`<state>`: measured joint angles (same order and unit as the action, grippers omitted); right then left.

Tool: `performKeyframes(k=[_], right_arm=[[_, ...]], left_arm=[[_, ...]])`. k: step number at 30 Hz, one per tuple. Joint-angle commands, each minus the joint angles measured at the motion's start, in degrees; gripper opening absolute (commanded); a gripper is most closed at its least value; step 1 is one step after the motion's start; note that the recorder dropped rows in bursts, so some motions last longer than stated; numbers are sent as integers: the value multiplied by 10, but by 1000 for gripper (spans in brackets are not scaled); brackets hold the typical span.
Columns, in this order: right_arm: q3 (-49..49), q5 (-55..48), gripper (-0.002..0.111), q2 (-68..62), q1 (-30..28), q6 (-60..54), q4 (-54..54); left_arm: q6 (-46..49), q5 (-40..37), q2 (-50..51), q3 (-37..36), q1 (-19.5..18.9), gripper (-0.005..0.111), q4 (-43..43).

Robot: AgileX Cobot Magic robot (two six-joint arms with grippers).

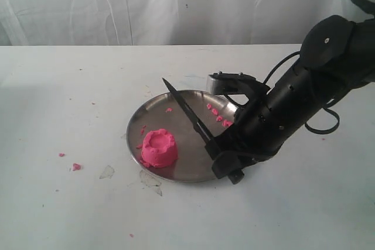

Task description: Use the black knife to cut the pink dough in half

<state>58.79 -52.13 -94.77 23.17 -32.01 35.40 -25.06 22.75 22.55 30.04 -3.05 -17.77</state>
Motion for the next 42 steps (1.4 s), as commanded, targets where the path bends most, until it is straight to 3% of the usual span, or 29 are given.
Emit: performKeyframes(k=[1, 3, 5, 7, 9, 11, 13, 17, 22, 25, 29, 36, 42], right_arm=[[-3, 24, 0, 1, 2, -9, -22], [-3, 24, 0, 1, 2, -9, -43], [-3, 19, 0, 1, 2, -8, -67], [-3, 19, 0, 1, 2, 0, -85], [-3, 18, 0, 1, 2, 21, -104], [-8, 22, 0, 3, 2, 41, -125], [-14, 39, 0, 6, 2, 60, -142], [-22, 69, 0, 17, 2, 89, -167], [-22, 75, 0, 23, 2, 170, -238], [-22, 76, 0, 23, 2, 197, -254], [-22, 80, 0, 23, 2, 197, -254], [-21, 88, 0, 23, 2, 197, -244], [-16, 86, 0, 23, 2, 197, -231]], left_arm=[[-12, -79, 159, 4, 16, 0, -293], [-11, -141, 236, -8, 38, 0, -326], [-11, -154, 289, -21, 62, 0, -326], [-15, -111, 346, -29, 87, 0, -323], [-70, -30, 391, -33, 115, 0, -312], [-112, 3, 424, -26, 144, 0, -340], [-113, -46, 451, -5, 173, 0, -394], [-143, -206, 523, 57, 224, 0, -400], [-152, -223, 598, 103, 266, 0, -396], [-146, -122, 628, 107, 273, 0, -435], [-122, 0, 667, 107, 273, 0, -550], [-116, -62, 714, 107, 271, 0, -555], [-81, 50, 752, 108, 271, 0, -546]])
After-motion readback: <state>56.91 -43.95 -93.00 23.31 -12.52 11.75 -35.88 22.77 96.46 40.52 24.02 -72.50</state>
